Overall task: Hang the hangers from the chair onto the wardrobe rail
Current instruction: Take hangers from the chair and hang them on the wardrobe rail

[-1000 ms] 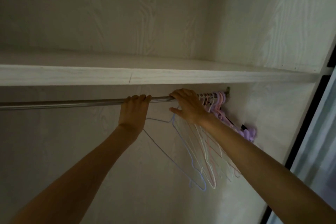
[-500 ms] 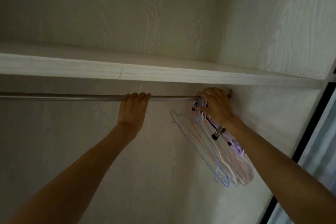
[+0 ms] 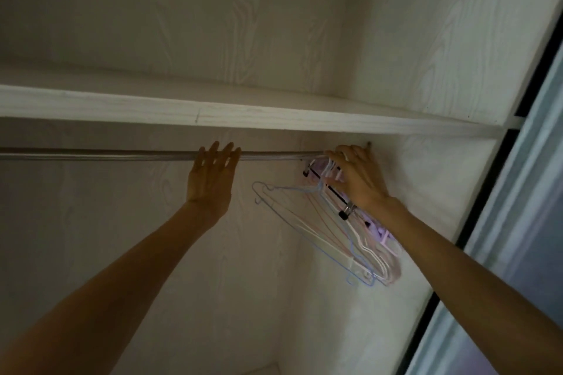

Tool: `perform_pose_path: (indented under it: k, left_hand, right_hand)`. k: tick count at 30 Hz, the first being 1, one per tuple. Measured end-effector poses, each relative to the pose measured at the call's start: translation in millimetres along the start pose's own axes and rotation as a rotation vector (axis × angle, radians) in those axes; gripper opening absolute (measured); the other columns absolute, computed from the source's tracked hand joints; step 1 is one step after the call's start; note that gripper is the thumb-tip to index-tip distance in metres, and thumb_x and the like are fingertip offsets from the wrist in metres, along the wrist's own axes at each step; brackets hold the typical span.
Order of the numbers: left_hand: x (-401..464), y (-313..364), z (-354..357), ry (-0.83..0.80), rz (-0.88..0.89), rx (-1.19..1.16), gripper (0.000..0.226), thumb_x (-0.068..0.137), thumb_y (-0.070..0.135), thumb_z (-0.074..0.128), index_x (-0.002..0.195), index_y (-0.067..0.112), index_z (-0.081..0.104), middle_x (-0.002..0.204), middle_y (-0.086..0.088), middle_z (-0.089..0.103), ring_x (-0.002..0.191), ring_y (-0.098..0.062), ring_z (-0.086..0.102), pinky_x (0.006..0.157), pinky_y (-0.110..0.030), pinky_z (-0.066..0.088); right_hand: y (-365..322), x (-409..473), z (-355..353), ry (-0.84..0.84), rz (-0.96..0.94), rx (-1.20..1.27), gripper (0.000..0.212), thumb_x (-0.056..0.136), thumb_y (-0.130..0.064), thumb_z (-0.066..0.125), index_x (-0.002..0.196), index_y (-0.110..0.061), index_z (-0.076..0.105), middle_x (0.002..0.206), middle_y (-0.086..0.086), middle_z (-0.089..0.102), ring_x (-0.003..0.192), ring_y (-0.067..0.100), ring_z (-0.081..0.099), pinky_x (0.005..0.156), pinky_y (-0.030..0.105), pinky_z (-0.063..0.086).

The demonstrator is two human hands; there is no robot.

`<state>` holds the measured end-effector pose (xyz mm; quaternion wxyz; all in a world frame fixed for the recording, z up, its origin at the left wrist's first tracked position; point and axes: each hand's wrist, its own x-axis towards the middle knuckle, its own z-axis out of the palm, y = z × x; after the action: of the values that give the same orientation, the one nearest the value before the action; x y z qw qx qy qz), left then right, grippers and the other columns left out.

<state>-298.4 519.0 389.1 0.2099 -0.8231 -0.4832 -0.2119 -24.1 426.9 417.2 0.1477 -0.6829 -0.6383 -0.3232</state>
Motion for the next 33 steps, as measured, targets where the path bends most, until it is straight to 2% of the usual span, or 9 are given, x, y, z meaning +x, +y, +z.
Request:
perform_pose_path:
  k: [2,4,8,12,17,19,23,28,33]
  left_hand:
    - [-19.7,9.3,-2.9,0.043,-0.006,-0.101,0.069,0.093,0.015,0.048,0.151,0.015,0.011,0.159,-0.003,0.012,0.147,-0.023,0.012,0.120,-0.038,0.008]
    - [-44.6,26.9,-5.0,0.056,0.014,-0.283,0.062,0.089,0.012,0.052,0.147,0.016,0.029,0.152,-0.004,0.032,0.140,-0.023,0.030,0.114,-0.036,0.023]
    - [-101.6,74.5,-4.3,-0.214,0.061,-0.541,0.040,0.091,0.021,0.050,0.130,0.026,0.051,0.127,0.005,0.060,0.112,-0.019,0.059,0.093,-0.031,0.046]
    - [-170.4,135.0,0.1,-0.442,0.157,-0.639,0.029,0.088,0.027,0.052,0.116,0.032,0.059,0.119,0.009,0.065,0.111,-0.020,0.060,0.092,-0.027,0.044]
    - [-259.6,225.7,4.3,-0.686,0.341,-0.802,0.022,0.086,0.025,0.056,0.104,0.031,0.065,0.109,0.011,0.069,0.105,-0.017,0.063,0.090,-0.024,0.044]
    - [-285.3,257.2,5.5,-0.785,0.392,-0.852,0.021,0.085,0.025,0.058,0.103,0.030,0.066,0.109,0.010,0.069,0.104,-0.018,0.063,0.090,-0.025,0.045]
    - [-329.1,329.8,2.1,-0.917,0.486,-0.883,0.025,0.085,0.024,0.059,0.109,0.026,0.066,0.117,0.003,0.065,0.112,-0.021,0.060,0.095,-0.027,0.045]
    - [-375.8,419.1,20.8,-1.039,0.483,-0.833,0.022,0.085,0.025,0.059,0.105,0.025,0.068,0.118,0.005,0.066,0.112,-0.018,0.061,0.097,-0.026,0.044]
    - [-426.6,469.6,76.7,-1.178,0.401,-0.758,0.023,0.086,0.021,0.056,0.104,0.022,0.070,0.123,0.001,0.064,0.115,-0.021,0.059,0.102,-0.029,0.043]
  right_hand:
    - [-9.1,-28.4,-14.0,0.049,-0.033,0.011,0.045,0.076,-0.048,0.056,0.108,-0.017,0.068,0.108,0.008,0.066,0.100,0.031,0.061,0.090,0.042,0.046]
    - [-19.1,-64.0,-28.5,0.018,-0.037,0.041,0.041,0.080,-0.049,0.048,0.099,-0.020,0.069,0.105,0.004,0.066,0.097,0.028,0.062,0.082,0.034,0.048]
    - [-37.0,-152.2,-48.5,-0.075,0.090,0.135,0.026,0.085,-0.035,0.050,0.092,-0.022,0.071,0.098,0.000,0.067,0.092,0.023,0.063,0.079,0.031,0.046]
    - [-48.2,-265.3,-66.2,-0.393,0.362,0.179,0.021,0.094,-0.031,0.046,0.108,-0.029,0.062,0.096,-0.007,0.068,0.091,0.015,0.062,0.074,0.026,0.043]
    - [-42.2,-420.8,-99.8,-0.691,0.624,0.158,0.024,0.095,-0.029,0.043,0.109,-0.028,0.062,0.109,0.001,0.067,0.102,0.024,0.060,0.083,0.029,0.043]
    - [-36.3,-469.1,-112.4,-0.753,0.723,0.175,0.023,0.094,-0.028,0.044,0.108,-0.029,0.063,0.113,0.000,0.066,0.106,0.024,0.058,0.088,0.031,0.043]
    - [-12.2,-559.7,-136.0,-0.857,0.890,0.230,0.022,0.092,-0.029,0.049,0.106,-0.031,0.065,0.112,-0.002,0.067,0.106,0.021,0.059,0.086,0.028,0.044]
    - [31.7,-662.0,-140.0,-0.996,1.001,0.244,0.023,0.091,-0.028,0.048,0.105,-0.031,0.066,0.116,0.000,0.064,0.110,0.022,0.058,0.088,0.028,0.043]
    - [63.5,-735.3,-112.1,-1.094,1.054,0.293,0.024,0.090,-0.023,0.049,0.106,-0.028,0.066,0.118,0.000,0.064,0.113,0.021,0.057,0.090,0.028,0.043]
